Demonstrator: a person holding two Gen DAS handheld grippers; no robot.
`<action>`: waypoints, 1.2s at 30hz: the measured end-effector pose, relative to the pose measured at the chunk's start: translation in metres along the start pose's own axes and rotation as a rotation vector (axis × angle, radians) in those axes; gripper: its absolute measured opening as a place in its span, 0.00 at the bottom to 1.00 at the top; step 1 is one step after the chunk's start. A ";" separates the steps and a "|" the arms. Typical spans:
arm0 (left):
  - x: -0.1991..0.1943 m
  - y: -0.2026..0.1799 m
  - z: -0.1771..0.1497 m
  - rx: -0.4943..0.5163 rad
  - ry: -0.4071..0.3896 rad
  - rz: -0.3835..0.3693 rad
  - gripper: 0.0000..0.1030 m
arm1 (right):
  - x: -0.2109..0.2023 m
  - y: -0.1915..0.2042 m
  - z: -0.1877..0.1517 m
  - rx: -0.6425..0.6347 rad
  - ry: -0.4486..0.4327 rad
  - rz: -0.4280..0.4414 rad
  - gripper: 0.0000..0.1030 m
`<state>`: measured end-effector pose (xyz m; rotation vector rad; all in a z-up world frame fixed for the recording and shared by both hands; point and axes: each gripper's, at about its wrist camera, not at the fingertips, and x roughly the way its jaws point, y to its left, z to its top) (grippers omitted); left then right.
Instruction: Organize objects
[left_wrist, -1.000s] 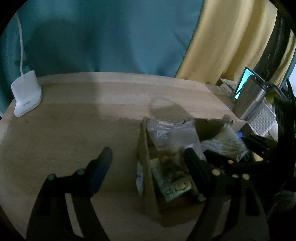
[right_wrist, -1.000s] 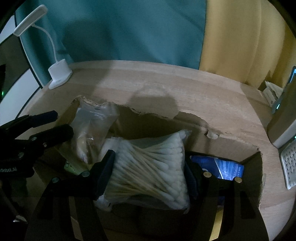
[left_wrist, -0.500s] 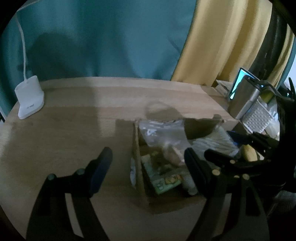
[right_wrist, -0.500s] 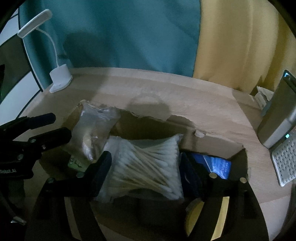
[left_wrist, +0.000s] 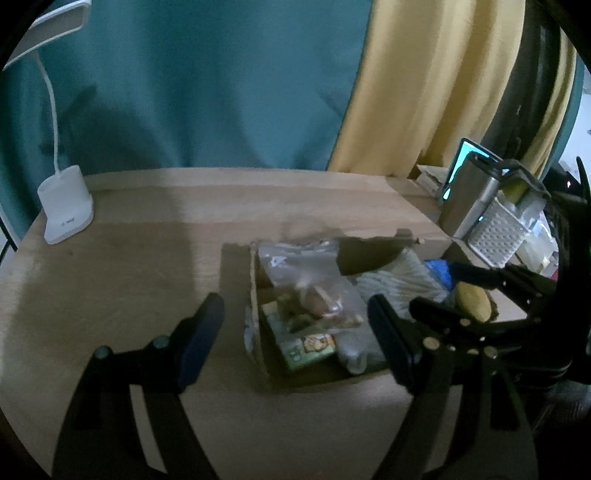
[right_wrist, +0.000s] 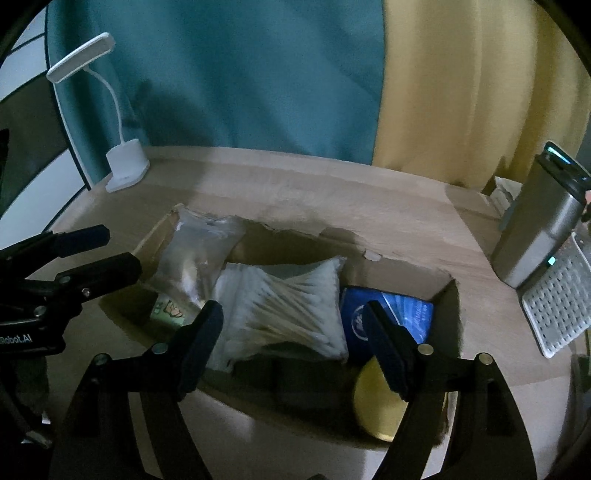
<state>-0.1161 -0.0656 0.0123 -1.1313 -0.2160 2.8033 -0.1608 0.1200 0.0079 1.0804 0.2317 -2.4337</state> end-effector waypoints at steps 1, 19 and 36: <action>-0.002 -0.001 0.000 0.001 -0.003 0.000 0.79 | -0.003 0.000 -0.001 0.001 -0.003 -0.002 0.78; -0.035 -0.021 -0.013 0.031 -0.038 -0.008 0.79 | -0.041 0.000 -0.022 0.012 -0.042 -0.015 0.78; -0.063 -0.041 -0.034 0.052 -0.073 0.002 0.79 | -0.074 -0.003 -0.048 0.021 -0.063 -0.034 0.78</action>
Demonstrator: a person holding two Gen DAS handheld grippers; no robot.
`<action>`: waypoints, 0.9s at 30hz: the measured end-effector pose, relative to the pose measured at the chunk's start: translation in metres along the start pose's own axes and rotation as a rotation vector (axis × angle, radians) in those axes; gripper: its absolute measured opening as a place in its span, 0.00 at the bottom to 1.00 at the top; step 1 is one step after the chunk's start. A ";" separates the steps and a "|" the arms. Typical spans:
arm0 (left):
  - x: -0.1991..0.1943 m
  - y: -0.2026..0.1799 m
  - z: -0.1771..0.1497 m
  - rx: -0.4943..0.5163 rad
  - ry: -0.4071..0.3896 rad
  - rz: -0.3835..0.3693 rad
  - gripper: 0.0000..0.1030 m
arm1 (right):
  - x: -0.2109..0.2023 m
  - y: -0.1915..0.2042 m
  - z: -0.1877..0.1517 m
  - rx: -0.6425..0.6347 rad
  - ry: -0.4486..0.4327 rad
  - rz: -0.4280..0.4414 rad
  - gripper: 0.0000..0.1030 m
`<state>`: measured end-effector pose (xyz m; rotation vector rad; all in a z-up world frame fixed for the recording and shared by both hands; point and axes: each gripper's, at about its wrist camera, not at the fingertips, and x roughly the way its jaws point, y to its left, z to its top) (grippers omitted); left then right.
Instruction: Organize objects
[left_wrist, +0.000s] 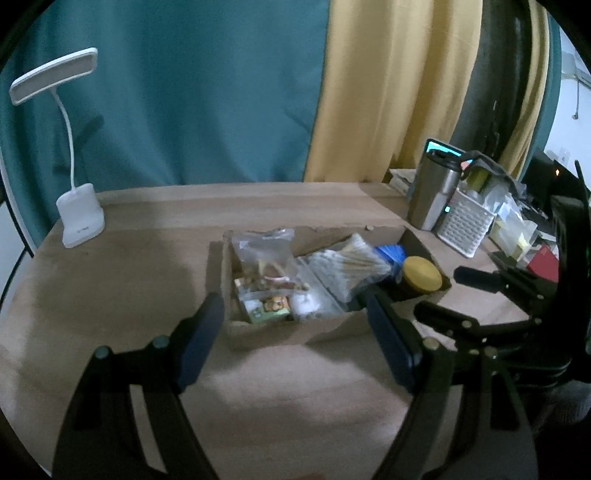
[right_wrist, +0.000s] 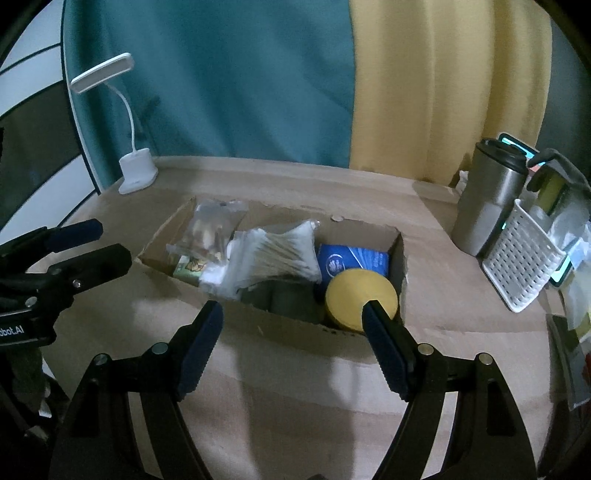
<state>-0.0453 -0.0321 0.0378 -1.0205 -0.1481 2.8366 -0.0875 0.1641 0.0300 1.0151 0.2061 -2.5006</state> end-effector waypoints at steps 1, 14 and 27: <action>-0.001 -0.001 -0.001 -0.002 0.000 -0.001 0.79 | -0.001 0.000 -0.001 -0.001 -0.001 -0.001 0.78; -0.019 -0.012 -0.014 0.016 -0.005 0.006 0.79 | -0.022 0.001 -0.019 0.014 -0.015 -0.003 0.78; -0.027 -0.015 -0.034 -0.033 0.011 0.010 0.79 | -0.035 -0.003 -0.043 0.028 -0.014 -0.006 0.78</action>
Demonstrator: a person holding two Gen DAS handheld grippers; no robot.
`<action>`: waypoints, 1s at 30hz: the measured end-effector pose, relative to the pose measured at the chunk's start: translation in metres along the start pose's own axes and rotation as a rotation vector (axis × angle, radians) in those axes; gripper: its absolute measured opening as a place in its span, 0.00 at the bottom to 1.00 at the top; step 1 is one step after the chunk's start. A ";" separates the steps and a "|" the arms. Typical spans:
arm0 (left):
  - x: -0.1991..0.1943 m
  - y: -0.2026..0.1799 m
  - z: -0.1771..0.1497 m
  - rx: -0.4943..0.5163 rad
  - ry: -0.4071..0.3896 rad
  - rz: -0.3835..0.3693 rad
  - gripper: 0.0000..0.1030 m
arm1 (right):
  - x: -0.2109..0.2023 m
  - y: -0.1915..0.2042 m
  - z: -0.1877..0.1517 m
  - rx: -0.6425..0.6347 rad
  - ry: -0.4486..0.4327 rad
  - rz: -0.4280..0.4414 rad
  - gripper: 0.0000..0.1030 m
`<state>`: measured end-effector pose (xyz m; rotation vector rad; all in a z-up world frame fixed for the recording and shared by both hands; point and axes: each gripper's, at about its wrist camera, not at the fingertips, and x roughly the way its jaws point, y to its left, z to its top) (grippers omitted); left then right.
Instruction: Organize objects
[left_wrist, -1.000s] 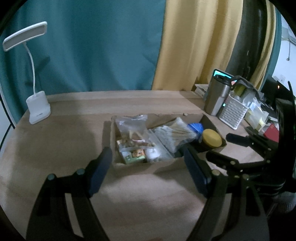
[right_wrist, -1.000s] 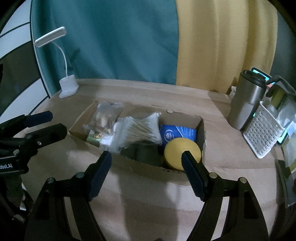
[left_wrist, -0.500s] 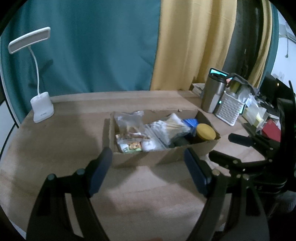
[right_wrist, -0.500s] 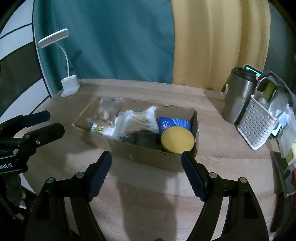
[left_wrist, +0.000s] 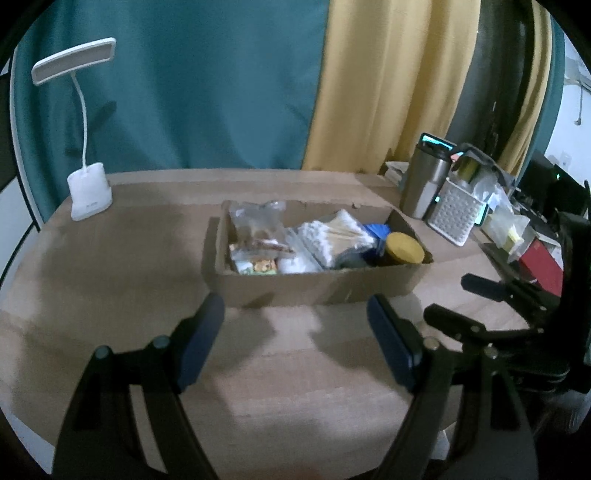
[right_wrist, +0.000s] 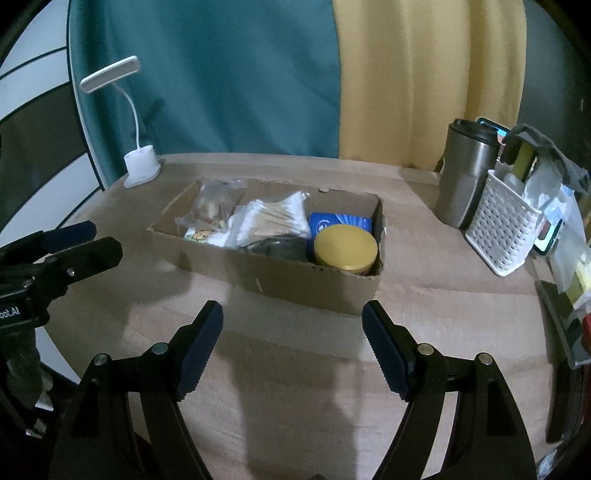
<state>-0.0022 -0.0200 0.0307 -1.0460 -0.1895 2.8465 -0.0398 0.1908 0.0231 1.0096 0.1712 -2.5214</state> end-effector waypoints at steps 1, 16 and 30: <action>0.000 0.000 -0.002 0.000 0.000 0.001 0.79 | 0.000 0.000 0.000 0.000 0.001 0.000 0.78; -0.006 0.000 -0.023 -0.019 0.020 0.008 0.79 | -0.011 0.010 -0.018 -0.007 0.007 -0.016 0.78; -0.011 0.002 -0.026 -0.019 0.015 0.016 0.79 | -0.015 0.011 -0.020 -0.006 -0.001 -0.020 0.78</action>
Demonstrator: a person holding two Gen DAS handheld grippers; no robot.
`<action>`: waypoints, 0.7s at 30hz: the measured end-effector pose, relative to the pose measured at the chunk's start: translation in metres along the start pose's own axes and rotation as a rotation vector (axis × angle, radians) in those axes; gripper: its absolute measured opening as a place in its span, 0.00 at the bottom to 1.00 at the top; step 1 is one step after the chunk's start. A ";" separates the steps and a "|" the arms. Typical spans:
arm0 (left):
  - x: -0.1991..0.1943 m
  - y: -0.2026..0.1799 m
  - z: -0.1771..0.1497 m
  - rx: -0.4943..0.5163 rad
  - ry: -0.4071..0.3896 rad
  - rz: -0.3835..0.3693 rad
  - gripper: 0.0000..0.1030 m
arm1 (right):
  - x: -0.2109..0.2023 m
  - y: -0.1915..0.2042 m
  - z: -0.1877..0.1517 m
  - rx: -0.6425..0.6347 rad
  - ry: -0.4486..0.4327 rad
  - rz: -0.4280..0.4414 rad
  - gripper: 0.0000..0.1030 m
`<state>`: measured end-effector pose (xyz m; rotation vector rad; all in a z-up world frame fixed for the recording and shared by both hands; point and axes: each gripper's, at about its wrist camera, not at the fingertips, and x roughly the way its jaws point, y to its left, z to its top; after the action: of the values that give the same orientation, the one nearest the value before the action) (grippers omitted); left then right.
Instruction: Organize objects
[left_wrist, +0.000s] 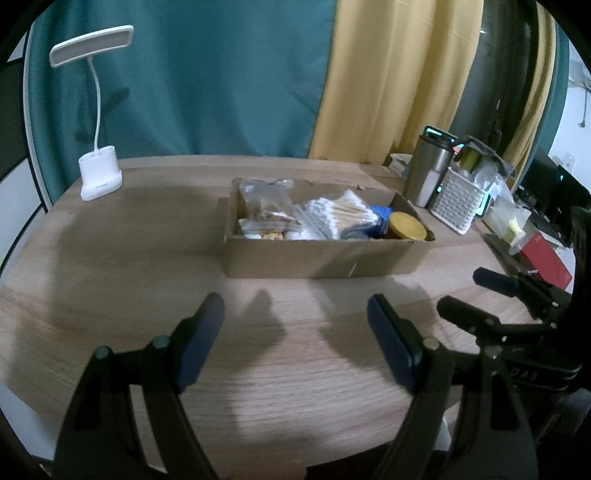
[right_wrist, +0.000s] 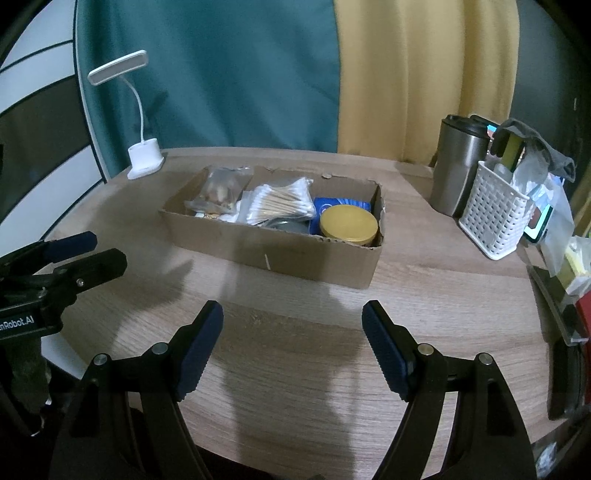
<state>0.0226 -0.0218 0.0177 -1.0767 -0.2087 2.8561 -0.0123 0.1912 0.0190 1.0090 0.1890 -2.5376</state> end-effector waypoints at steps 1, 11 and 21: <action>0.000 0.000 0.000 0.001 0.000 0.001 0.79 | 0.000 0.000 0.000 0.000 0.000 0.000 0.78; 0.000 0.000 0.000 0.004 0.000 0.001 0.79 | 0.001 0.001 0.002 0.000 0.006 0.001 0.78; 0.001 -0.001 -0.001 0.017 -0.001 0.001 0.79 | 0.003 0.001 0.002 0.000 0.010 0.001 0.78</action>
<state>0.0219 -0.0204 0.0166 -1.0728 -0.1833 2.8544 -0.0153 0.1887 0.0182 1.0221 0.1911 -2.5318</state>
